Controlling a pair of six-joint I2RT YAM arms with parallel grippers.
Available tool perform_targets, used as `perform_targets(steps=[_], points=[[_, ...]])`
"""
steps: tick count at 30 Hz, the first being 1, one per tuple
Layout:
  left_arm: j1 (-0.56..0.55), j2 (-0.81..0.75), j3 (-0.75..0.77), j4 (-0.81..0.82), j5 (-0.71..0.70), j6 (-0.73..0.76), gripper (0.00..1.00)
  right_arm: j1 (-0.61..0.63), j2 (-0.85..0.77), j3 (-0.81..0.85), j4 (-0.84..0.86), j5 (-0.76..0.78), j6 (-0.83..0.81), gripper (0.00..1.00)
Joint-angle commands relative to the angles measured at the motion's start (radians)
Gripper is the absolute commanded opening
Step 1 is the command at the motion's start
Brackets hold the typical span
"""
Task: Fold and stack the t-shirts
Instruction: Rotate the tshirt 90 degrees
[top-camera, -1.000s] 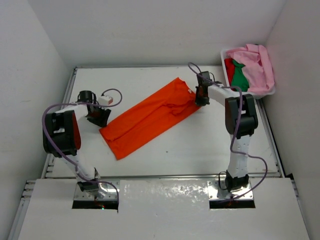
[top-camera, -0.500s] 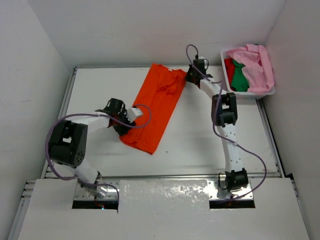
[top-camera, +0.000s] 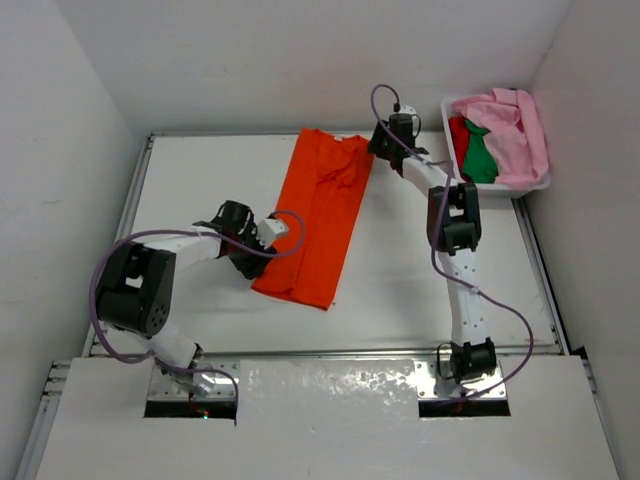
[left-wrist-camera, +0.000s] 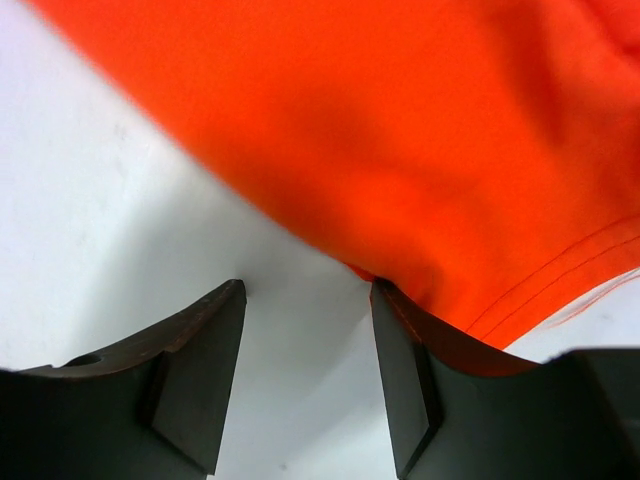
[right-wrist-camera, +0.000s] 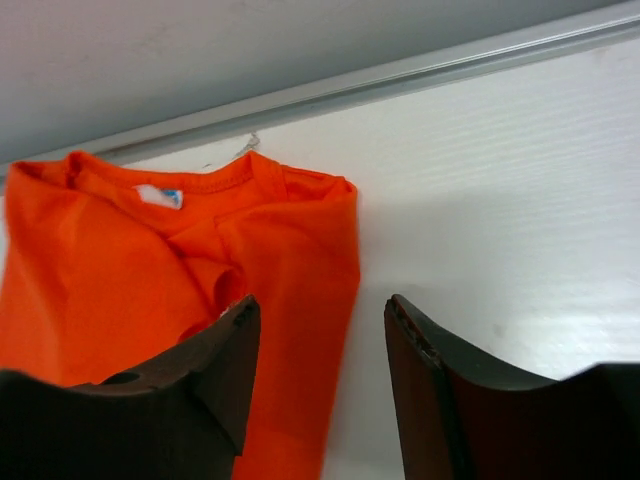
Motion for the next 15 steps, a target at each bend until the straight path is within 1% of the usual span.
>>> perform_targets(steps=[1,2,3,4,5,6,7,8,9,10,11,12,13,15], points=[[0.051,0.013,-0.064,-0.173,-0.117,-0.037,0.52,-0.005,-0.267,-0.045,-0.092,-0.017,-0.048,0.52],[0.069,0.007,-0.051,-0.171,-0.134,-0.053,0.52,0.006,-0.316,-0.124,-0.176,-0.017,-0.043,0.54],[0.11,0.004,-0.037,-0.174,-0.148,-0.083,0.52,0.012,-0.424,-0.178,-0.209,-0.005,-0.035,0.54],[0.132,-0.007,-0.023,-0.188,-0.145,-0.096,0.52,0.021,-0.486,-0.325,-0.232,0.003,-0.028,0.55],[0.157,-0.013,0.006,-0.194,-0.138,-0.109,0.52,0.047,-0.547,-0.41,-0.241,0.014,-0.029,0.56],[0.195,-0.022,0.02,-0.2,-0.119,-0.125,0.52,0.061,-0.663,-0.479,-0.247,0.046,-0.032,0.56],[0.203,-0.045,0.031,-0.213,-0.115,-0.129,0.52,0.078,-0.716,-0.608,-0.262,0.061,-0.025,0.57],[0.21,-0.059,0.045,-0.216,-0.115,-0.132,0.52,0.11,-0.765,-0.674,-0.293,0.069,-0.014,0.57],[0.21,-0.077,0.048,-0.213,-0.118,-0.135,0.52,0.124,-0.858,-0.73,-0.31,0.068,0.003,0.56],[0.21,-0.113,0.051,-0.205,-0.119,-0.139,0.52,0.141,-0.903,-0.859,-0.328,0.039,0.053,0.56],[0.21,-0.143,0.054,-0.196,-0.109,-0.146,0.52,0.174,-0.987,-1.003,-0.33,-0.024,0.121,0.55],[0.21,-0.144,0.052,-0.193,-0.105,-0.149,0.52,0.19,-0.988,-1.004,-0.319,-0.024,0.121,0.55],[0.21,-0.172,0.048,-0.185,-0.104,-0.157,0.52,0.211,-1.068,-1.148,-0.266,-0.075,0.197,0.55],[0.209,-0.205,0.04,-0.176,-0.076,-0.162,0.52,0.279,-1.167,-1.307,-0.226,-0.095,0.288,0.54]])
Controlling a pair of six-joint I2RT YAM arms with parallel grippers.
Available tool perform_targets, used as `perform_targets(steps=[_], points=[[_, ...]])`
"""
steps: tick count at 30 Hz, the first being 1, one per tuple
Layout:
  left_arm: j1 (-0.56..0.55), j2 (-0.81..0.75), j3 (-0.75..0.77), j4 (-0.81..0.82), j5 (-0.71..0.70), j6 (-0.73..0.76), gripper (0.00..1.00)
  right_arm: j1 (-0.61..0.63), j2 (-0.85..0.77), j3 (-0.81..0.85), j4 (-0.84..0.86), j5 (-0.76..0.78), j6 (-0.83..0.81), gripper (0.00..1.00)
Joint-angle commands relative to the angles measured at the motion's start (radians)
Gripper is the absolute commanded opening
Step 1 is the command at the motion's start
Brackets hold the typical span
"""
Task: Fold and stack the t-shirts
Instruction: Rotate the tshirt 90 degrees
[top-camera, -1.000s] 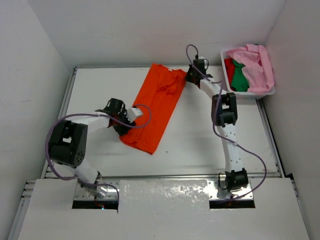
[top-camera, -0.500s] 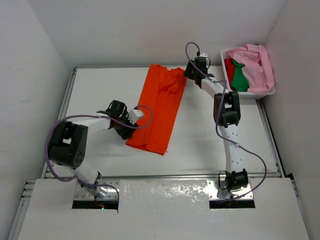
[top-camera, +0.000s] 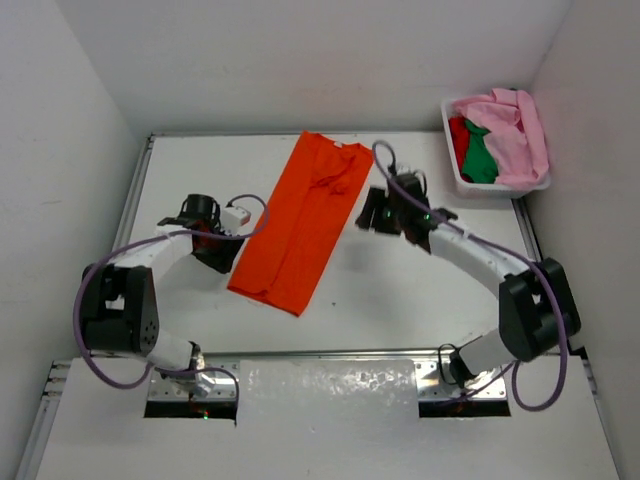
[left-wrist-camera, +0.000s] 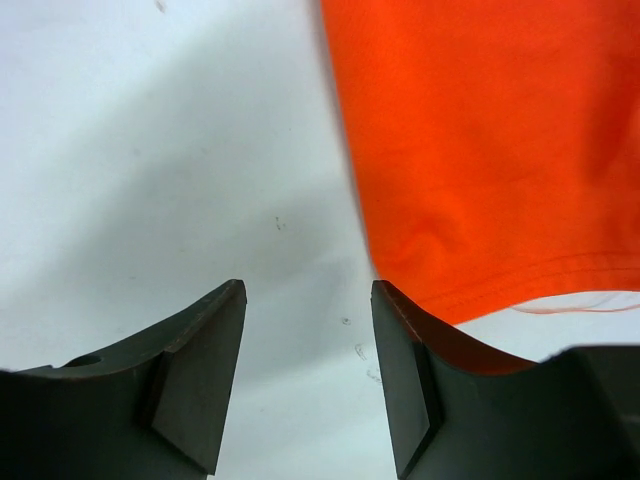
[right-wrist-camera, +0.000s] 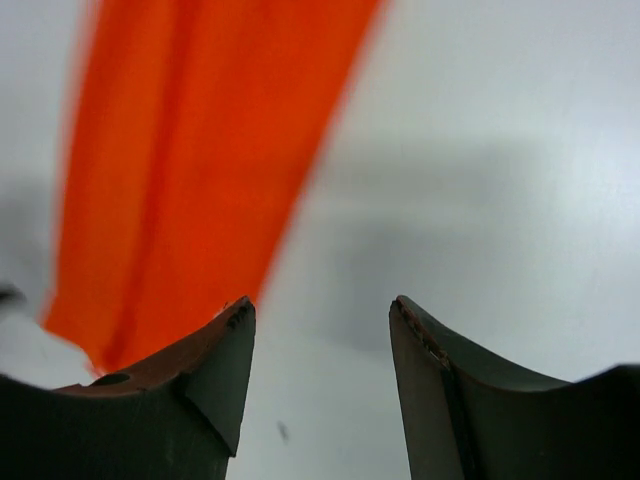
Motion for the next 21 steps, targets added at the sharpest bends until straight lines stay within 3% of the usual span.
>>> perform_targets(steps=[1,6,10,16,21], points=[[-0.006,-0.085,0.014,0.008,0.047,-0.024,0.52,0.091,-0.077,-0.219,-0.007,-0.044,0.188,0.54],[-0.006,-0.16,-0.003,-0.015,0.078,-0.016,0.52,0.274,-0.176,-0.406,0.123,0.025,0.44,0.54],[-0.006,-0.225,-0.039,0.005,0.069,-0.039,0.52,0.469,-0.13,-0.486,0.358,0.116,0.639,0.54],[-0.006,-0.326,-0.069,0.018,0.043,-0.053,0.52,0.563,0.091,-0.448,0.55,0.073,0.806,0.55],[-0.006,-0.369,-0.067,0.01,0.029,-0.051,0.52,0.586,0.22,-0.368,0.513,0.045,0.848,0.54]])
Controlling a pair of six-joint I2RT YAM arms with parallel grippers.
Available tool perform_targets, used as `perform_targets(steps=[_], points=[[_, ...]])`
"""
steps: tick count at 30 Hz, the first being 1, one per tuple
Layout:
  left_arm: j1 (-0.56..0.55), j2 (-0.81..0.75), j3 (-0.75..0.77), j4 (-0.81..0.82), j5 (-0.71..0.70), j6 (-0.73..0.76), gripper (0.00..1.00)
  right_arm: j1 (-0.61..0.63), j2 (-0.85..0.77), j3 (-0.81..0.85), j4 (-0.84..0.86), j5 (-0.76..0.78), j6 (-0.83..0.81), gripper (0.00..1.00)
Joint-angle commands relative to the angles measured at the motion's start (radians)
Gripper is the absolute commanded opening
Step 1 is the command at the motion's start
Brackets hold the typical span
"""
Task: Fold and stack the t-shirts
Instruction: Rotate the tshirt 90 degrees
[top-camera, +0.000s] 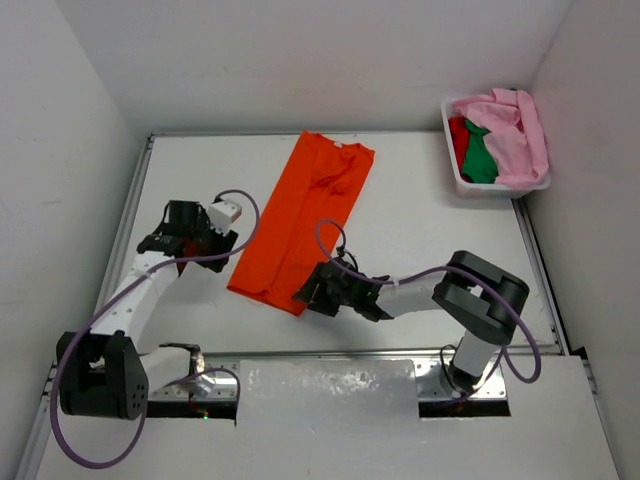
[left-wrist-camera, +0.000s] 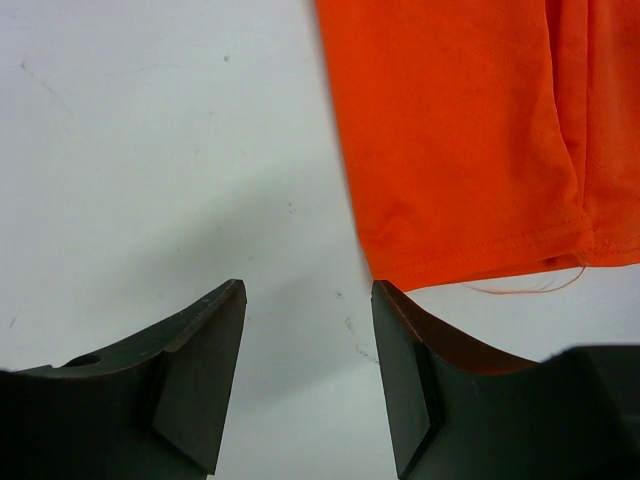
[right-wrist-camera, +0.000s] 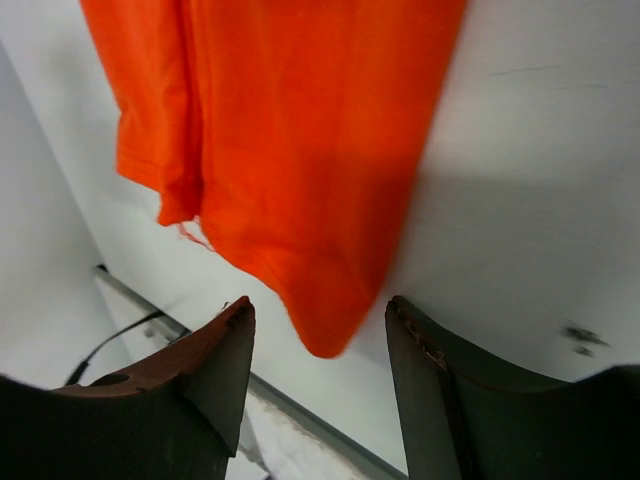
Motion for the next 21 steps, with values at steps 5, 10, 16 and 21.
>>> perform_targets(steps=[5,10,16,21], points=[[-0.005,-0.056,-0.003,0.016,-0.017,-0.005,0.52,0.013,0.092,0.006,0.086,-0.014,0.149,0.45],[-0.006,-0.057,-0.005,0.018,-0.026,-0.001,0.52,0.013,0.14,-0.017,0.142,-0.063,0.193,0.14],[-0.006,-0.053,-0.005,0.018,-0.021,0.003,0.52,-0.015,0.145,-0.097,0.231,-0.063,0.186,0.0],[-0.006,-0.05,0.004,0.009,-0.006,0.018,0.52,-0.073,0.037,-0.173,0.167,-0.063,0.054,0.0]])
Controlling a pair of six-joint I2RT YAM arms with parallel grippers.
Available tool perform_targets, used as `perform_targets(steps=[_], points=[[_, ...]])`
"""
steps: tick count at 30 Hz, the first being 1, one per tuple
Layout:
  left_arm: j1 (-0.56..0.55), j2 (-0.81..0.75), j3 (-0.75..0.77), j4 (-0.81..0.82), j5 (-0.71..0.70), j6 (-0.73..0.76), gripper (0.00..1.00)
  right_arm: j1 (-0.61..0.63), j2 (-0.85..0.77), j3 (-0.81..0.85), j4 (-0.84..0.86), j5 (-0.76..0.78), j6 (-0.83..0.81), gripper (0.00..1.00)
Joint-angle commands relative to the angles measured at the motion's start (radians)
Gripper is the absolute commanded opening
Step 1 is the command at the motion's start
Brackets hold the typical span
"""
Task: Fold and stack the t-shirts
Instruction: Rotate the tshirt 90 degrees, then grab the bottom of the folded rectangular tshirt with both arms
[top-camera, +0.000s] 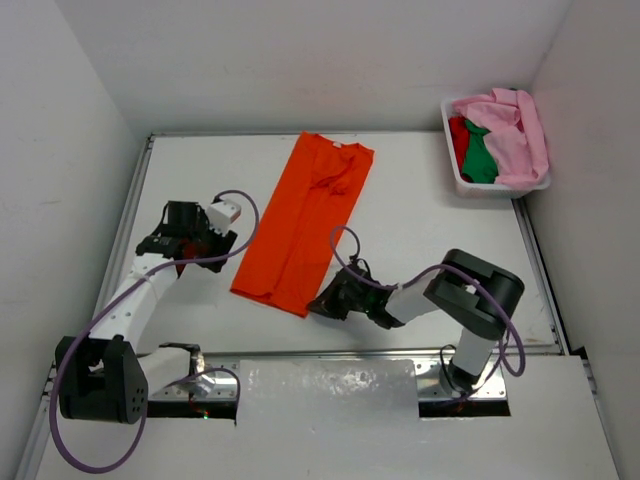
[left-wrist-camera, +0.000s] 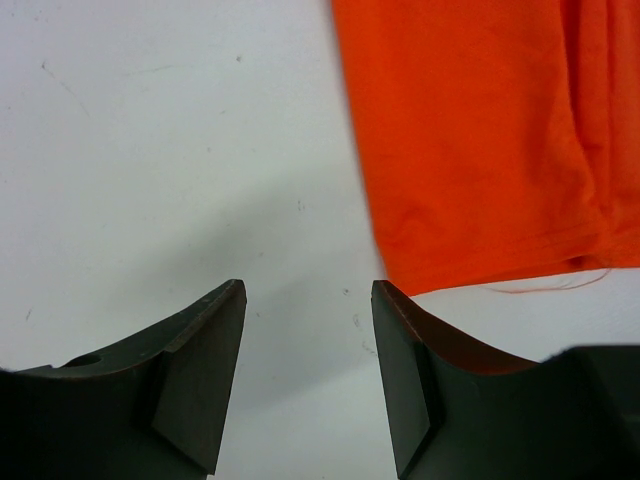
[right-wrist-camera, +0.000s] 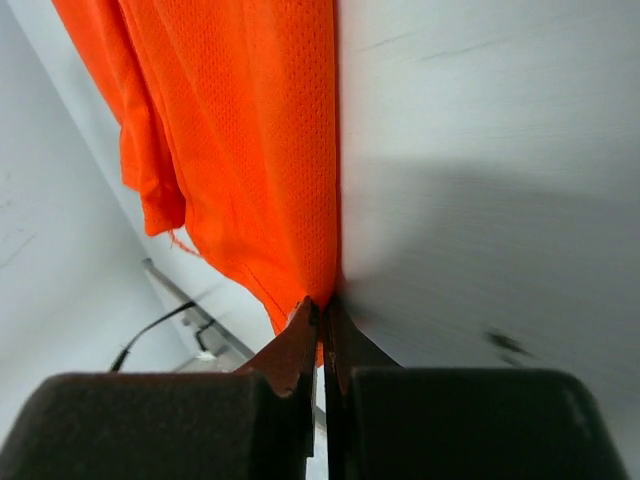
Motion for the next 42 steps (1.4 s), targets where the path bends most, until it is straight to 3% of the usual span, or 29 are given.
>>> perform_targets(steps=[1,5,8,11,15,18,22,25,28,33,36,42], points=[[-0.006,-0.019,0.012,0.008,0.04,0.025,0.52,-0.054,-0.086,-0.07,-0.133,0.021,-0.136,0.0],[-0.066,-0.033,0.053,-0.034,0.124,0.11,0.52,-0.146,-0.255,-0.143,-0.306,-0.054,-0.324,0.0],[-0.271,-0.034,0.104,-0.149,0.121,0.286,0.52,-0.187,-0.323,-0.178,-0.417,-0.155,-0.419,0.0],[-0.369,-0.056,0.12,-0.235,0.126,0.51,0.53,-0.225,-0.361,-0.215,-0.509,-0.218,-0.508,0.0],[-0.446,-0.161,0.052,-0.344,0.163,1.074,0.53,-0.35,-0.468,-0.289,-0.59,-0.298,-0.606,0.0],[-0.512,-0.211,-0.031,-0.286,0.178,1.194,0.52,-0.403,-0.546,-0.255,-0.762,-0.287,-0.754,0.0],[-0.642,-0.195,-0.123,-0.201,0.215,1.199,0.64,-0.448,-0.597,-0.174,-0.937,-0.29,-0.912,0.03],[-0.774,-0.139,-0.172,-0.111,0.206,1.184,0.63,-0.45,-0.59,-0.13,-0.992,-0.305,-0.969,0.26],[-0.863,-0.056,-0.215,0.015,0.198,1.171,0.62,-0.448,-0.594,-0.113,-1.008,-0.298,-0.973,0.35],[-0.95,0.113,-0.215,0.161,0.201,1.067,0.61,-0.448,-0.608,-0.109,-1.005,-0.292,-0.951,0.38],[-0.96,0.174,-0.204,0.152,0.21,1.056,0.53,-0.447,-0.614,-0.126,-0.951,-0.319,-0.906,0.37],[-0.962,0.203,-0.233,0.233,0.232,0.99,0.49,-0.445,-0.599,-0.149,-0.848,-0.353,-0.834,0.37]])
